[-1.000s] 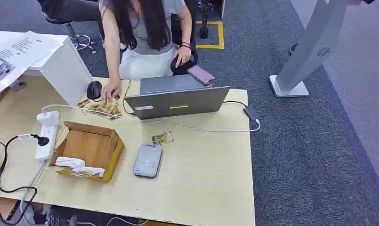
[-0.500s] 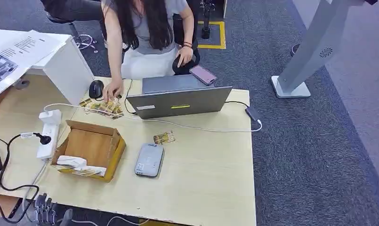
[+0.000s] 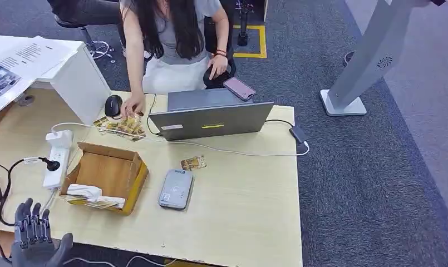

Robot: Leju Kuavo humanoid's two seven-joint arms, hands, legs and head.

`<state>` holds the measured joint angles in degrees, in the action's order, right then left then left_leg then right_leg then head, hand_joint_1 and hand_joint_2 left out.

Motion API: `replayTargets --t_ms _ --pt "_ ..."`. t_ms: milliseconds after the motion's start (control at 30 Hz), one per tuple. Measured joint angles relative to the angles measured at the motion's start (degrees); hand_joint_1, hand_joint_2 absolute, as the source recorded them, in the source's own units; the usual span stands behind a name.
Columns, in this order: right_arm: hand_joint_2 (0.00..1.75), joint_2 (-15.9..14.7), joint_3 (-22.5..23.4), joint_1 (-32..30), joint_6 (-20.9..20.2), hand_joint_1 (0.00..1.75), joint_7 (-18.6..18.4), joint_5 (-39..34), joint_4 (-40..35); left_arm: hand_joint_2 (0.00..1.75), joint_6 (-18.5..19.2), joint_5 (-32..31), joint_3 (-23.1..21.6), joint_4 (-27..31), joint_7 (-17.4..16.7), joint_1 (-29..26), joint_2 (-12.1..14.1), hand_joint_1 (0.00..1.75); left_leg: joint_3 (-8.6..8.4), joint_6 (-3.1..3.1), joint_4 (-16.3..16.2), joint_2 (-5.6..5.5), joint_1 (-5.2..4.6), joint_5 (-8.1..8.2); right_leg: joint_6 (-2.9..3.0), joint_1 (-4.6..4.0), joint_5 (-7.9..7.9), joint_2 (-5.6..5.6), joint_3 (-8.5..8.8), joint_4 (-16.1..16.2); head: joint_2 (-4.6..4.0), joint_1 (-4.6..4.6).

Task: Pass the card to the sensor for recognition and then transmit it.

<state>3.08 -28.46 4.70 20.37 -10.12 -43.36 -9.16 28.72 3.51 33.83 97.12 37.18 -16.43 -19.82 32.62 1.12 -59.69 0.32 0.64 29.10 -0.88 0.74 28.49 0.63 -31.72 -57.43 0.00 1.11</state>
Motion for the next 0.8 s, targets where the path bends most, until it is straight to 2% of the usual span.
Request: replayTargets --t_ms 300,433,467,500,567,600,667,700,733,800 --pt "0.00 0.0 -0.2 0.1 0.0 0.00 -1.6 -0.3 0.0 1.75 -0.4 2.9 -1.3 8.0 0.0 -2.4 -0.5 0.00 -0.02 0.00 0.0 0.00 0.00 0.00 0.00 0.00 0.00 0.00 0.01 0.0 0.00 0.00" --pt "0.00 -0.1 -0.9 0.1 -0.4 0.00 -2.0 0.3 0.1 1.75 -2.0 0.3 -1.7 12.9 0.0 -2.4 -0.5 0.00 -0.03 0.00 0.0 0.00 0.00 -0.01 0.00 0.00 0.00 0.01 0.00 0.0 0.00 0.00" --pt "0.00 -0.2 -1.3 0.2 -0.7 0.00 -2.3 0.7 0.1 1.75 -4.8 -3.0 -2.3 14.4 0.0 -2.2 -0.4 0.00 -0.04 0.00 0.0 0.00 0.00 -0.01 0.00 0.00 0.00 0.01 -0.01 0.0 0.00 0.00" --pt "0.00 -0.2 -1.6 0.3 -1.0 0.00 -2.5 1.2 0.1 1.75 -9.3 -7.1 -3.5 15.6 0.0 -2.1 0.1 0.00 -0.05 0.00 0.0 0.00 0.00 -0.01 0.00 0.00 -0.01 0.01 0.00 0.0 0.00 -0.02" --pt "0.00 -0.3 -2.6 0.5 -1.7 0.00 -3.1 2.3 0.1 1.75 -26.2 -19.1 -9.0 16.4 0.0 -1.8 3.5 0.00 -0.07 0.00 0.0 0.00 0.00 -0.01 0.00 0.00 -0.01 0.01 -0.02 0.0 0.00 -0.02" --pt "0.00 -0.4 -3.2 0.7 -2.1 0.00 -3.5 3.0 0.1 1.75 -37.2 -27.1 -12.8 15.7 -0.1 -0.9 6.0 0.00 -0.08 0.00 0.0 -0.02 0.00 -0.02 0.00 0.00 -0.01 0.03 -0.08 0.0 0.00 0.00" --pt "0.00 -0.5 -4.6 1.4 -2.7 0.00 -4.8 4.4 0.1 1.75 -51.8 -45.4 -18.5 11.5 -3.3 3.8 10.0 0.00 -0.02 -0.09 0.0 -0.29 -0.01 -0.17 0.00 0.01 -0.02 0.31 -0.01 0.0 0.00 0.00" --pt "0.00 -0.5 -5.2 1.9 -3.1 0.00 -5.3 4.9 0.1 1.75 -54.9 -53.0 -20.7 9.1 -5.8 6.1 11.5 0.00 -0.03 -0.09 0.0 -0.29 0.01 -0.19 0.02 -0.01 -0.10 0.31 0.09 0.0 0.00 -0.09" --pt "0.00 -0.5 -5.7 2.5 -3.2 0.00 -5.7 5.2 0.1 1.75 -56.7 -57.7 -22.5 6.9 -7.9 8.0 13.0 0.00 -0.13 -0.16 0.0 -0.20 0.01 -0.23 0.10 -0.01 -0.16 0.19 0.03 0.0 0.00 -0.11" --pt "0.00 -0.5 -7.0 3.5 -3.3 0.00 -7.0 5.7 0.1 1.75 -60.4 -62.0 -26.3 -2.4 -11.7 16.4 15.8 0.00 0.17 -0.07 0.0 -0.27 0.01 -0.55 -0.01 -0.01 -0.35 0.26 -0.10 -0.1 0.00 -0.04"
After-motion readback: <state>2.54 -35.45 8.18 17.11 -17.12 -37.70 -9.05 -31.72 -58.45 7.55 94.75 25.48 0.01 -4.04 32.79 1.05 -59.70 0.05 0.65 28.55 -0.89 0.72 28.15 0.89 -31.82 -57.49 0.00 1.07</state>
